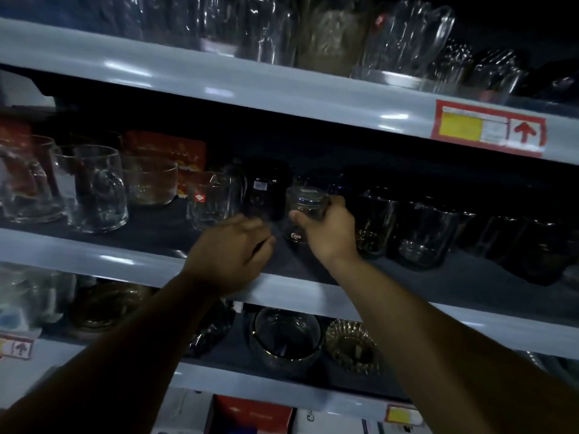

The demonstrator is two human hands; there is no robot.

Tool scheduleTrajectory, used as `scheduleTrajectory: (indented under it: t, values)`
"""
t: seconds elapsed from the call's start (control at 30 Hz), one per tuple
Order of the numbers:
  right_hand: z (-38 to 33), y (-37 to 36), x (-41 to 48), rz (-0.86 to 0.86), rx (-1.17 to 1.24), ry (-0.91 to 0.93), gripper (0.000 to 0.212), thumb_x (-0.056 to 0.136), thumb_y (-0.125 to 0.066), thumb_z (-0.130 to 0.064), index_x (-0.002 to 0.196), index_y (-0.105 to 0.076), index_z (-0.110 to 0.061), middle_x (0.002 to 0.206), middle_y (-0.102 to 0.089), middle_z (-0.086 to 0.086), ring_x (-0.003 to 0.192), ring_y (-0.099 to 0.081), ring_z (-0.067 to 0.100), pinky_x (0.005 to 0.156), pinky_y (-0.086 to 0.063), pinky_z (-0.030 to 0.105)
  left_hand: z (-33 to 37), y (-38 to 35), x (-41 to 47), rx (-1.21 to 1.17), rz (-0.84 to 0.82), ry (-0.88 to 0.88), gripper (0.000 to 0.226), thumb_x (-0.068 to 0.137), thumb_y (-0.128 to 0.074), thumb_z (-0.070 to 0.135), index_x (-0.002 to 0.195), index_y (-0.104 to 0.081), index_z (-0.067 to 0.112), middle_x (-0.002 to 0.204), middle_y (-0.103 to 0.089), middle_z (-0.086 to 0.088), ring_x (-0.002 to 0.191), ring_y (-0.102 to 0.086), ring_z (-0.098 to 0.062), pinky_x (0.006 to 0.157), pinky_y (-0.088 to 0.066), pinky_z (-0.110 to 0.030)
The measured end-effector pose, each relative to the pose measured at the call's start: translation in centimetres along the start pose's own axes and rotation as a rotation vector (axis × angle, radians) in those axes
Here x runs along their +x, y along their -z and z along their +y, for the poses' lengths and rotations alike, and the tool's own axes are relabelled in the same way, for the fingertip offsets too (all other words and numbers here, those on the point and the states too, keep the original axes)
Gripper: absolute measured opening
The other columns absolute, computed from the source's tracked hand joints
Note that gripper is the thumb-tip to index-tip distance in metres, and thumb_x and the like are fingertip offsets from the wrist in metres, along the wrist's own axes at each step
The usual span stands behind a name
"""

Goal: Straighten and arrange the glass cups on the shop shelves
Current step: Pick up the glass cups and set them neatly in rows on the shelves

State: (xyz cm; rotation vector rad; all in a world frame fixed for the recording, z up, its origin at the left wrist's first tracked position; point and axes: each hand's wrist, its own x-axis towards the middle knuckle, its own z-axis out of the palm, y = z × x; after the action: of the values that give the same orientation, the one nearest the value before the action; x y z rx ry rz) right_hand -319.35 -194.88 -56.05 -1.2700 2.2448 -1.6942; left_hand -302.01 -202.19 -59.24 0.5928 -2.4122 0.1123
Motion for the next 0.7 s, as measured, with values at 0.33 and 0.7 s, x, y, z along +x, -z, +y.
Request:
scheduleTrajectory:
  t: [0.33, 0.7]
  values:
    - [0.9, -0.3, 1.5, -0.076, -0.183, -0.085, 0.053, 0.071, -0.088, -0.041, 0.112, -0.070, -0.011, 0.108, -0.075, 0.004, 0.101, -0.071, 0.018, 0.068, -0.042, 0.016, 0.0, -0.4, -0.2, 0.014, 0.103, -0.067, 0.030, 0.099, -0.041, 0.042, 0.076, -0.050, 0.025, 0.076, -0.050, 0.008, 0.074, -0.049, -0.017, 0.060, -0.040, -0.031]
    - [0.5, -1.3, 2.4, -0.095, -0.347, -0.136, 0.043, 0.079, -0.082, -0.039, 0.111, -0.073, -0.012, 0.111, -0.072, 0.015, 0.105, -0.069, 0.035, 0.085, -0.057, 0.037, 0.1, -0.5, -0.3, 0.068, 0.112, -0.071, 0.033, 0.100, -0.042, 0.043, 0.077, -0.055, 0.023, 0.079, -0.056, 0.004, 0.076, -0.052, -0.022, 0.067, -0.040, -0.033]
